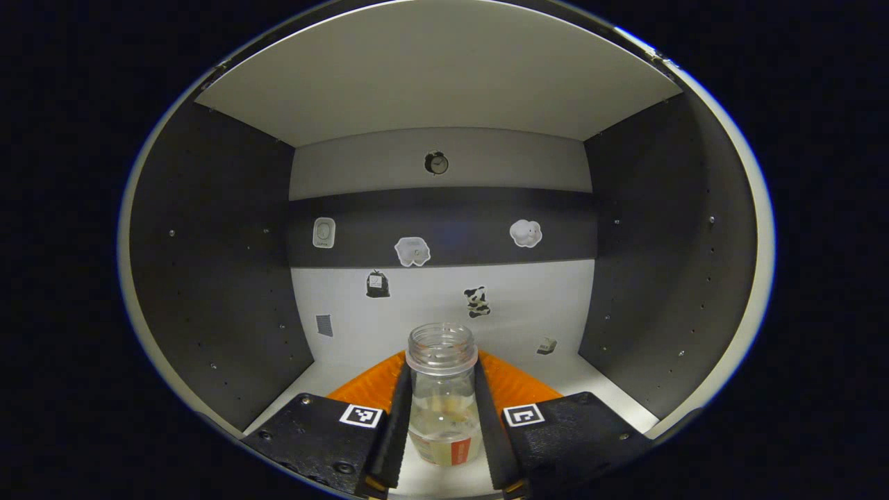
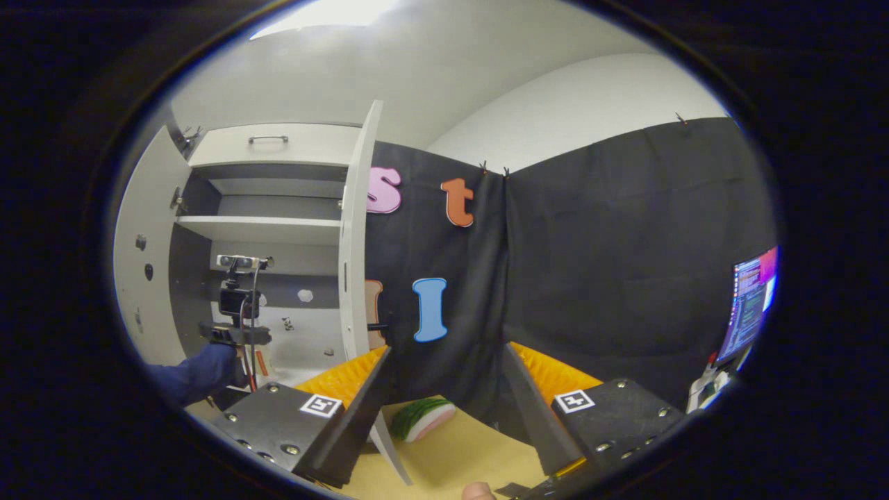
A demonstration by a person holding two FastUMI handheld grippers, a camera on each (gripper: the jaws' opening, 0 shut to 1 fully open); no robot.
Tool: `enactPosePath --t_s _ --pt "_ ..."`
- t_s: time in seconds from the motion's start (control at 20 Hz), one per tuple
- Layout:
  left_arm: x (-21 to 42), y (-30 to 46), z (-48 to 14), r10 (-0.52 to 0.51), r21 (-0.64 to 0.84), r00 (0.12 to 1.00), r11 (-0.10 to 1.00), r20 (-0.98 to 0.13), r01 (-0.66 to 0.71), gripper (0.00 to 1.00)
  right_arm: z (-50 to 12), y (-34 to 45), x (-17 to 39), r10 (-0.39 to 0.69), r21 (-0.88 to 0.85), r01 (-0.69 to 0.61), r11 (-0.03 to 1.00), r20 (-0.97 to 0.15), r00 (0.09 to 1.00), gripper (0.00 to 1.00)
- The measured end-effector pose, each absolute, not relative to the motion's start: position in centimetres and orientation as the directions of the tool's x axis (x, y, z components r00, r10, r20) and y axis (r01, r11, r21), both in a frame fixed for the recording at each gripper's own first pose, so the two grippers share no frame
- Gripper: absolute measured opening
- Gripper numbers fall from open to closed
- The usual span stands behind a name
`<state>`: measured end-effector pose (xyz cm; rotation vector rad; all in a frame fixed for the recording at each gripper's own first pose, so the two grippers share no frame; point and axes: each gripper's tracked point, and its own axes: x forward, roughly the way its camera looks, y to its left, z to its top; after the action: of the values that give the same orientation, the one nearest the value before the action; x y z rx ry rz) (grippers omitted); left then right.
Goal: Grasp the bottle in the cabinet with the left hand and place it on the coaster, then close the right door with the right hand and the left door with the left hand.
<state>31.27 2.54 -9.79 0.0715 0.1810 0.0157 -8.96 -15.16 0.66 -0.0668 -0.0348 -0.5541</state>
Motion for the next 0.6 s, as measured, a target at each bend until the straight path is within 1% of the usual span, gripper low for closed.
enactPosePath --t_s 0.05,0.1,0.25,0.35,0.4,0.45,0.5,0.55,0.6 --pt "31.2 2.5 -9.7 0.015 0.068 0.983 0.998 -0.181 -0.002 0.48 0.7 -15.2 -9.0 -0.523 -0.053 0.525 0.850 0.052 0.851 0.95" --pt "31.0 2.3 -9.7 0.003 0.063 0.982 0.998 -0.186 0.009 0.47 0.7 -15.2 -8.9 -0.519 -0.051 0.521 0.852 0.052 0.853 0.93" --pt "29.5 1.9 -9.0 -0.041 0.049 0.983 0.998 -0.177 0.050 0.45 0.6 -15.2 -8.7 -0.503 -0.052 0.505 0.862 0.052 0.863 0.93" --pt "27.7 1.2 -8.1 -0.082 0.038 0.983 0.995 -0.167 0.089 0.45 0.7 -15.0 -8.5 -0.485 -0.049 0.487 0.872 0.054 0.873 0.93" --pt "26.5 0.9 -7.7 -0.103 0.032 0.982 0.993 -0.160 0.110 0.47 0.8 -14.8 -8.4 -0.474 -0.047 0.476 0.878 0.056 0.879 0.95" --pt "25.4 0.6 -7.3 -0.125 0.023 0.980 0.991 -0.156 0.130 0.45 0.8 -14.7 -8.2 -0.462 -0.045 0.465 0.884 0.056 0.885 0.96" --pt "24.1 0.3 -7.1 -0.146 0.012 0.977 0.989 -0.155 0.150 0.45 0.9 -14.6 -8.0 -0.450 -0.043 0.452 0.891 0.055 0.891 0.92" --pt "22.9 0.0 -7.0 -0.166 0.003 0.973 0.986 -0.159 0.168 0.45 0.9 -14.5 -8.0 -0.436 -0.040 0.438 0.898 0.053 0.898 0.96" --pt "21.6 -0.2 -7.0 -0.185 -0.007 0.969 0.982 -0.163 0.186 0.45 0.9 -14.3 -7.9 -0.424 -0.037 0.426 0.904 0.052 0.904 0.96"
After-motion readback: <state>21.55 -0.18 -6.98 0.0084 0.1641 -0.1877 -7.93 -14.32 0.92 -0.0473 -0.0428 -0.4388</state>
